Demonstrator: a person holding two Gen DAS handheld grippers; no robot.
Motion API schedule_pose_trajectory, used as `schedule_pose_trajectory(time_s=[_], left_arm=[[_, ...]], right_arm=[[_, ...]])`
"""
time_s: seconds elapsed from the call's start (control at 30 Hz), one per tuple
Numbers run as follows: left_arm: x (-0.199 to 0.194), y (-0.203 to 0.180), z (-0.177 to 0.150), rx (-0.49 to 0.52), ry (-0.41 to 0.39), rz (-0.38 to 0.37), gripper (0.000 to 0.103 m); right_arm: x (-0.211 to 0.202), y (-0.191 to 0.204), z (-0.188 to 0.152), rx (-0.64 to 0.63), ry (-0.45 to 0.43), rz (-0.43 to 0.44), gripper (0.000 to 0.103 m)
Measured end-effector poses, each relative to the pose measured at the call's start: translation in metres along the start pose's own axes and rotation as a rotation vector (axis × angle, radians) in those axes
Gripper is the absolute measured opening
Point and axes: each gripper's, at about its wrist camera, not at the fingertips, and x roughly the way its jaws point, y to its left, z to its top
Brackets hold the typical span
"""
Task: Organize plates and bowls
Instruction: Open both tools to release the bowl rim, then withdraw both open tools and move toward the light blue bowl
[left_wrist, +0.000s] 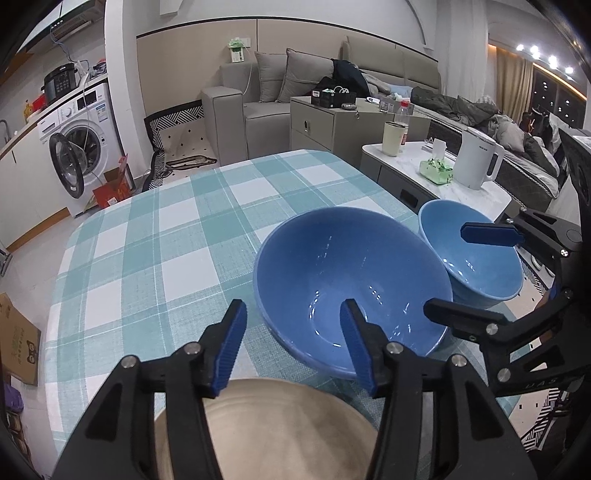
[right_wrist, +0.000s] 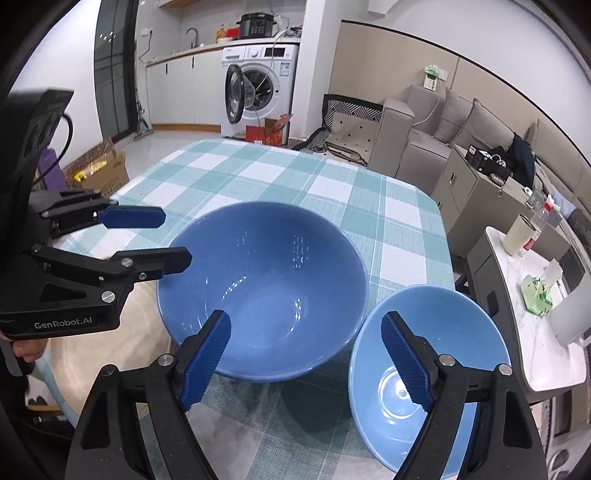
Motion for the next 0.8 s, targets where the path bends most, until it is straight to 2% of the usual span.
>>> schedule_pose_trajectory(time_s=[0.13,0.33,0.7,0.73,0.8], left_arm=[[-0.006,0.0,0.001,-0.009,-0.013,0.001,0.055],[-0.013,-0.006,0.005,0.008,-0.039,-0.001,0.056],[-0.017,-0.026,0.016,0.039,-0.056,-0.044,0.059],[-0.017,-0.028,0.017,0.039,-0.059,-0.046,0.061],[-0.018,-0.033,0.019,0.042,-0.068,-0.043,0.084]], right_arm=[[-0.01,-0.005,-0.001,0.035,-0.029,0.004,0.096],[-0.027,-0.013,-0.008,0.076,-0.061,0.01,0.1],[-0.065,-0.034,-0.024,0.132,-0.082,-0.028,0.102],[-0.068,-0.036,-0.027,0.144,-0.085,-0.03,0.102],[-0.075,-0.042,-0.032,0.193,-0.104,-0.01,0.102]])
